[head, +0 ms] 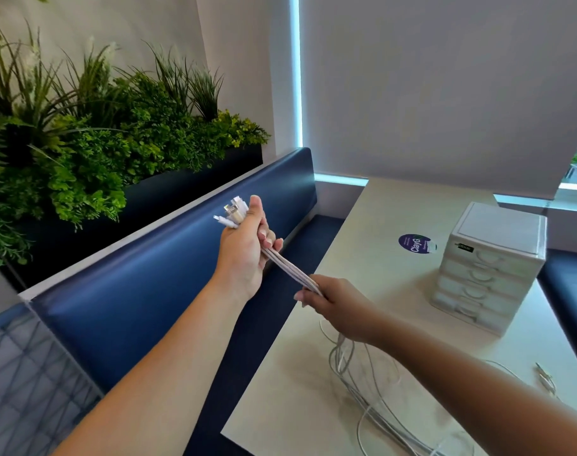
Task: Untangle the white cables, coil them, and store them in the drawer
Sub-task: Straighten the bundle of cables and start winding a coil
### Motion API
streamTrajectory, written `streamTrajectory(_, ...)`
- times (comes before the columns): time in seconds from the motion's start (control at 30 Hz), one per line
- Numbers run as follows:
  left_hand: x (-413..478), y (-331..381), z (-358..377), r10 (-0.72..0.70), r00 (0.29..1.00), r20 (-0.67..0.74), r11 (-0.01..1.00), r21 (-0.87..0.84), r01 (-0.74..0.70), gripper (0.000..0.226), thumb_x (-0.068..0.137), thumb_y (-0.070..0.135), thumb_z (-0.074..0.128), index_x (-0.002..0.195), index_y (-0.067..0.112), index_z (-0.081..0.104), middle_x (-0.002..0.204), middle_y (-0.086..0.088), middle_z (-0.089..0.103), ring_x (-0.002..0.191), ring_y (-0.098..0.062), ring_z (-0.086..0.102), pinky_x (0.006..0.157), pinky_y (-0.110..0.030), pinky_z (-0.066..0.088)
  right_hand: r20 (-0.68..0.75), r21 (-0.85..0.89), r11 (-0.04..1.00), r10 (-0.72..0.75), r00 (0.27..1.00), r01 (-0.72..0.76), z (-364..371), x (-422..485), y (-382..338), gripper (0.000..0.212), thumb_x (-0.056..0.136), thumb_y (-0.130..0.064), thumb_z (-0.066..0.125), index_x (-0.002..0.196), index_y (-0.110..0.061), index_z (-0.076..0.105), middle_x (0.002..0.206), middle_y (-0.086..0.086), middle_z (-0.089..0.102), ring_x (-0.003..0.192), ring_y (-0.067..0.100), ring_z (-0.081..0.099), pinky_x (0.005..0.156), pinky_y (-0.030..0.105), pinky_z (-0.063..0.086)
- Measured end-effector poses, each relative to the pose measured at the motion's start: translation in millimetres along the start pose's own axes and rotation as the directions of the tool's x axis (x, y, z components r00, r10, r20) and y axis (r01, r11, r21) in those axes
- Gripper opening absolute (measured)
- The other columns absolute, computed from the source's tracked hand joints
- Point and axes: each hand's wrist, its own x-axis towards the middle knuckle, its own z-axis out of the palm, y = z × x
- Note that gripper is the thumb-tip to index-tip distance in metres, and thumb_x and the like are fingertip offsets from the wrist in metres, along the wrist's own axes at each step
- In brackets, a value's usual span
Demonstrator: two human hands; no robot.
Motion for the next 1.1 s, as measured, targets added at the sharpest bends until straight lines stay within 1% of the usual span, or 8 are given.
streamTrajectory(0.13,14.3,0.8,-6.4,-0.077,0.993,-0.094,0.992,-0.107,0.067,0.034,0.099,0.038,0.053,0.072,0.018,0.050,0.051,0.007,0.040,0.048,-0.005,0.045,0.061,-0.024,0.056,0.005,-0.025,0.998,0.057,0.998,-0.057,-7.5,-10.5,15.2,0.027,0.095,-0.039,0.051,0.071,-0.027,0.050,0.059,-0.009,0.046,0.053,0.003,0.041,0.057,0.024,0.034)
streamTrajectory(0.3,21.7,-17.2,-13.0,-0.210,0.968,-0.141,0.972,-0.140,0.190,0.037,0.097,0.042,0.055,0.071,0.017,0.049,0.062,0.005,0.052,0.072,-0.009,0.062,0.072,-0.029,0.055,-0.010,-0.150,0.985,0.081,0.997,-0.082,-29.9,-28.1,26.8,0.039,0.096,-0.050,0.037,0.067,-0.025,0.039,0.060,-0.007,0.042,0.057,0.011,0.038,0.058,0.028,0.033)
streamTrajectory(0.5,14.6,-56.9,-36.0,-0.357,0.932,-0.067,0.919,0.154,0.364,0.029,0.089,0.044,0.066,0.079,0.016,0.064,0.072,0.005,0.066,0.065,-0.004,0.063,0.061,-0.019,0.049,-0.067,-0.459,0.878,0.118,0.991,-0.136,-42.8,-43.3,52.5,0.046,0.092,-0.061,0.023,0.066,-0.027,0.039,0.061,-0.005,0.048,0.057,0.017,0.047,0.060,0.035,0.041)
streamTrajectory(0.7,3.7,-116.8,-74.8,-0.601,0.799,-0.018,0.793,0.112,0.599,0.011,0.087,0.013,0.071,0.090,0.006,0.064,0.079,-0.008,0.071,0.065,-0.012,0.069,0.058,-0.020,0.057,-0.029,-0.660,0.741,0.141,0.990,-0.125,-29.5,-64.8,96.9,0.063,0.084,-0.075,0.006,0.075,-0.027,0.046,0.067,-0.003,0.056,0.063,0.024,0.056,0.061,0.039,0.051)
streamTrajectory(0.8,-2.0,-146.9,-91.1,-0.706,0.704,-0.082,0.703,0.042,0.710,0.005,0.088,0.002,0.067,0.088,0.001,0.062,0.071,-0.010,0.069,0.058,-0.014,0.070,0.055,-0.023,0.059,0.056,-0.712,0.696,0.186,0.981,-0.091,-16.0,-74.8,105.7,0.054,0.093,-0.065,0.019,0.087,-0.025,0.055,0.082,0.003,0.063,0.074,0.026,0.060,0.061,0.034,0.045)
streamTrajectory(0.9,-10.3,-176.8,-111.3,-0.749,0.646,-0.147,0.638,0.101,0.763,0.014,0.086,0.000,0.068,0.097,-0.003,0.061,0.083,-0.014,0.065,0.062,-0.018,0.068,0.053,-0.024,0.058,0.115,-0.754,0.656,0.198,0.973,-0.045,3.9,-82.9,115.5,0.056,0.094,-0.063,0.019,0.093,-0.021,0.056,0.087,0.006,0.065,0.082,0.031,0.062,0.066,0.036,0.045)
streamTrajectory(1.0,-19.6,-193.9,-132.2,-0.706,0.670,-0.230,0.576,0.363,0.732,0.039,0.082,0.013,0.078,0.112,0.006,0.055,0.101,-0.012,0.066,0.079,-0.019,0.065,0.061,-0.028,0.056,0.162,-0.788,0.615,0.148,0.976,0.038,23.4,-88.3,132.1,0.084,0.079,-0.073,-0.008,0.095,-0.021,0.056,0.083,0.007,0.066,0.079,0.033,0.064,0.064,0.038,0.046)
streamTrajectory(1.1,-20.3,-194.6,-146.5,-0.537,0.803,-0.260,0.508,0.659,0.554,0.051,0.080,0.036,0.080,0.119,0.016,0.055,0.114,-0.004,0.063,0.092,-0.017,0.062,0.068,-0.027,0.051,0.207,-0.772,0.633,0.164,0.964,0.058,40.8,-89.8,138.1,0.088,0.074,-0.075,-0.010,0.097,-0.020,0.056,0.087,0.007,0.067,0.081,0.032,0.065,0.061,0.035,0.042)
